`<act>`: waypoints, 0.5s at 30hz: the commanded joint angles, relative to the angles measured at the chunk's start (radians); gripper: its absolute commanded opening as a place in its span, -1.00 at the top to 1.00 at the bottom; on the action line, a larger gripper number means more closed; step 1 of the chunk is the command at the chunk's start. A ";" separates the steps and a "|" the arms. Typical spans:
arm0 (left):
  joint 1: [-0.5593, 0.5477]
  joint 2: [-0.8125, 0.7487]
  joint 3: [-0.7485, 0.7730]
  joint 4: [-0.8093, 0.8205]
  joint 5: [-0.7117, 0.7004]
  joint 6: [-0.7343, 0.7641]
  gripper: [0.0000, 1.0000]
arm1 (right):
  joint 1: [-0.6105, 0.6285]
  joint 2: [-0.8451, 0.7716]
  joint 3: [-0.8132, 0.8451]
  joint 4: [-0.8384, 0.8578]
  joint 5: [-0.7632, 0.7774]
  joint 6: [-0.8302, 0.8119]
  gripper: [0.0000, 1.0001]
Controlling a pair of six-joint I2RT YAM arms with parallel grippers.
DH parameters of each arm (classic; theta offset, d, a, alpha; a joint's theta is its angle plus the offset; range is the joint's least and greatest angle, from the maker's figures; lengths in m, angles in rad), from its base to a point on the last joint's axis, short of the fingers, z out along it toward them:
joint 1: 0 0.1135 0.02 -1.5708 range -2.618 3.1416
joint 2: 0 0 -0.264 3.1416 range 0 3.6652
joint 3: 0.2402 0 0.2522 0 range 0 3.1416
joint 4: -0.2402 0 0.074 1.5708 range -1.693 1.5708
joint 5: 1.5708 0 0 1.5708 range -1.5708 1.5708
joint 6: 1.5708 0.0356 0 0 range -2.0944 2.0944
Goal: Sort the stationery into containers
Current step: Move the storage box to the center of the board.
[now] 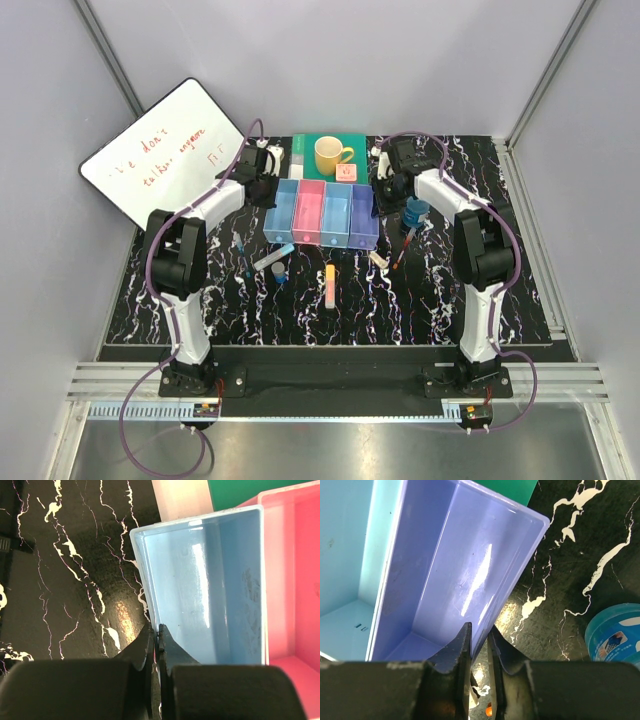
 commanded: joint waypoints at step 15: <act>-0.094 -0.101 -0.145 -0.106 0.163 0.040 1.00 | 0.069 -0.093 -0.091 0.028 -0.027 -0.009 0.64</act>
